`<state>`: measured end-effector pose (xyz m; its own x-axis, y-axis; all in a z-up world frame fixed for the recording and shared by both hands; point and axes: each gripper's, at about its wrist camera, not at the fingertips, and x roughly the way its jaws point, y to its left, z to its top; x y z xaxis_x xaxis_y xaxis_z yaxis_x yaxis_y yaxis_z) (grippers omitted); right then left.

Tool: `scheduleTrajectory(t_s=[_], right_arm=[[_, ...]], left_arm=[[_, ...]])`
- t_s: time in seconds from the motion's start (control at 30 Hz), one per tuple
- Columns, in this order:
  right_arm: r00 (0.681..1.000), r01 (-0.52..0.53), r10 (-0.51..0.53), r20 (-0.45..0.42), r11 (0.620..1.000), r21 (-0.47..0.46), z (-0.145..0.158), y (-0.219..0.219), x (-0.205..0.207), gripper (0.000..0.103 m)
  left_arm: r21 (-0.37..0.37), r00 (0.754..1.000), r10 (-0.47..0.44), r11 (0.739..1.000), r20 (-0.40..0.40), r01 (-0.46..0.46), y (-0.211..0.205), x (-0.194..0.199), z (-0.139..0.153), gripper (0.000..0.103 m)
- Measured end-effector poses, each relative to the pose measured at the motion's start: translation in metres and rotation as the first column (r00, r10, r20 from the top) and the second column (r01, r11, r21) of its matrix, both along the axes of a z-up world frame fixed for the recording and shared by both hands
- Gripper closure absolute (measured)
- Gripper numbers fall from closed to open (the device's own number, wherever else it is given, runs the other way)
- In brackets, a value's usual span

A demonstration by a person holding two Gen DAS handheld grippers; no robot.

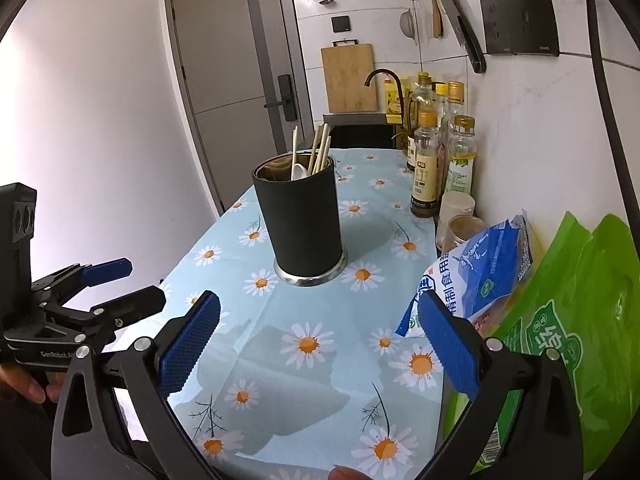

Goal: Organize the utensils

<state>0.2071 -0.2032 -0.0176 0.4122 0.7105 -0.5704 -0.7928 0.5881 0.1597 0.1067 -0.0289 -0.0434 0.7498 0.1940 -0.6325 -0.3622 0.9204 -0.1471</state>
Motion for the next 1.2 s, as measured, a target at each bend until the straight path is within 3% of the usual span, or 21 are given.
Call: scheduleTrajectory(t_s=[1.2], right_arm=[[0.999,-0.021,0.021,-0.050,1.000,-0.011,-0.010,0.006,0.005,0.005]], left_arm=[[0.000,1.000,0.008,1.000,-0.027,-0.008,-0.002,0.003,-0.005,0.007]])
